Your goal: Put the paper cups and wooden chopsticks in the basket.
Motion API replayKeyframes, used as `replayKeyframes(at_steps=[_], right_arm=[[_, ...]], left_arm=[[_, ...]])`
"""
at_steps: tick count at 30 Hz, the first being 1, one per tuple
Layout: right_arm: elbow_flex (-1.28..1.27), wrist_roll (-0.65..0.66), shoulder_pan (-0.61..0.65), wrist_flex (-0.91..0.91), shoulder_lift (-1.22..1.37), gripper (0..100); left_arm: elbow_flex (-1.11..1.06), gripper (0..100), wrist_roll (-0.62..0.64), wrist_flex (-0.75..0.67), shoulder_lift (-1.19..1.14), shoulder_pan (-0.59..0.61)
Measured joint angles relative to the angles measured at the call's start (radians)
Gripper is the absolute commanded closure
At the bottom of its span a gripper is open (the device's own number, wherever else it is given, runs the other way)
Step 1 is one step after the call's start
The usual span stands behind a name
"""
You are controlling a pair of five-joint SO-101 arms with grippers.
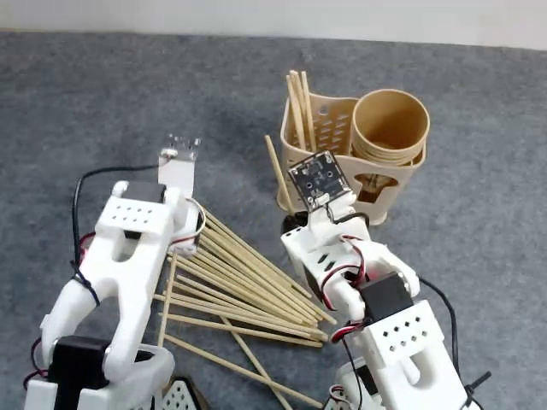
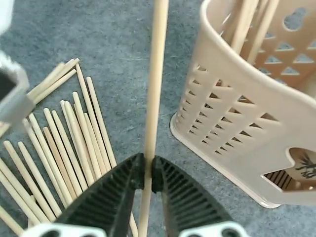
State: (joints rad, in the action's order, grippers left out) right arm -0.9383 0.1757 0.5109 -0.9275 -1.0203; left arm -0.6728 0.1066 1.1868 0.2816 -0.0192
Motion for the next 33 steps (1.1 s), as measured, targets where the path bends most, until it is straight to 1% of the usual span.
replayKeyframes(at_steps=[6, 15, 21, 26, 28, 33], right_arm=[[-0.026, 0.000, 0.000, 0.000, 0.000, 99.4], [-0.055, 0.000, 0.002, 0.051, 0.000, 99.4], [-0.055, 0.000, 0.002, 0.051, 0.000, 99.4], [-0.055, 0.000, 0.002, 0.052, 0.000, 99.4], [-0.055, 0.000, 0.002, 0.052, 0.000, 99.4], [-0.055, 0.000, 0.002, 0.052, 0.000, 99.4]], left_arm=[[0.167, 99, 0.000, 0.109, 0.000, 0.000], [0.442, 99, 0.000, 0.269, 0.000, 0.000], [0.626, 99, -0.002, 0.331, -0.002, 0.000], [0.832, 99, -0.002, 0.362, -0.002, 0.000], [0.921, 99, 0.018, 0.362, -0.003, 0.000], [1.109, 99, 0.121, 0.362, -0.005, -0.002]])
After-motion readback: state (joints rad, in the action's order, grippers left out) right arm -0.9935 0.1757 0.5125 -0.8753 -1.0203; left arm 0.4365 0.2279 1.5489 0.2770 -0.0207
